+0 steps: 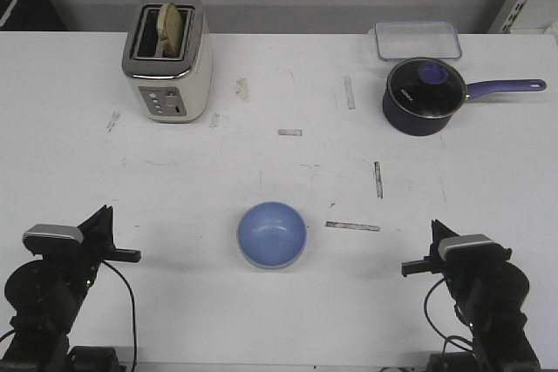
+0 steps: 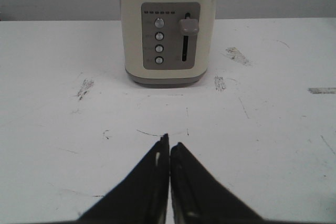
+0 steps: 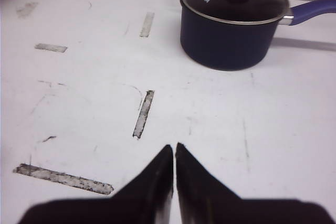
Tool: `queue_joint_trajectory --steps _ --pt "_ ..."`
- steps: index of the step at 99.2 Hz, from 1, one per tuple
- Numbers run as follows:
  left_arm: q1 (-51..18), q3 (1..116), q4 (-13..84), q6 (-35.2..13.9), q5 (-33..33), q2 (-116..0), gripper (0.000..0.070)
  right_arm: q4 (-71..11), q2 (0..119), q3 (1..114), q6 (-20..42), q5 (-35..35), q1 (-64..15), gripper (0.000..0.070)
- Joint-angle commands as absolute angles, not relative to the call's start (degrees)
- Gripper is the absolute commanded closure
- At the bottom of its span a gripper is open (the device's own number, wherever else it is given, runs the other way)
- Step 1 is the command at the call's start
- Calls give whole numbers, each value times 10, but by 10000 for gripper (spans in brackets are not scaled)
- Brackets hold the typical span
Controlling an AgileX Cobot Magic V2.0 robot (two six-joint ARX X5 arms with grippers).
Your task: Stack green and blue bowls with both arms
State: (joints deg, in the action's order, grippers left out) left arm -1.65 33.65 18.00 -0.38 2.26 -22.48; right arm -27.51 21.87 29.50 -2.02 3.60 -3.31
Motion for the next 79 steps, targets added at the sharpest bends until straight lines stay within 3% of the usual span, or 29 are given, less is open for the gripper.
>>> queue_joint_trajectory --steps 1,31,79 --pt "-16 343 182 -4 23 -228 699 -267 185 299 -6 29 -33 700" --pt "-16 343 185 -5 23 -224 699 -230 84 299 6 29 -34 700" --pt "-16 343 175 -5 23 -215 699 -195 79 299 6 30 -34 700"
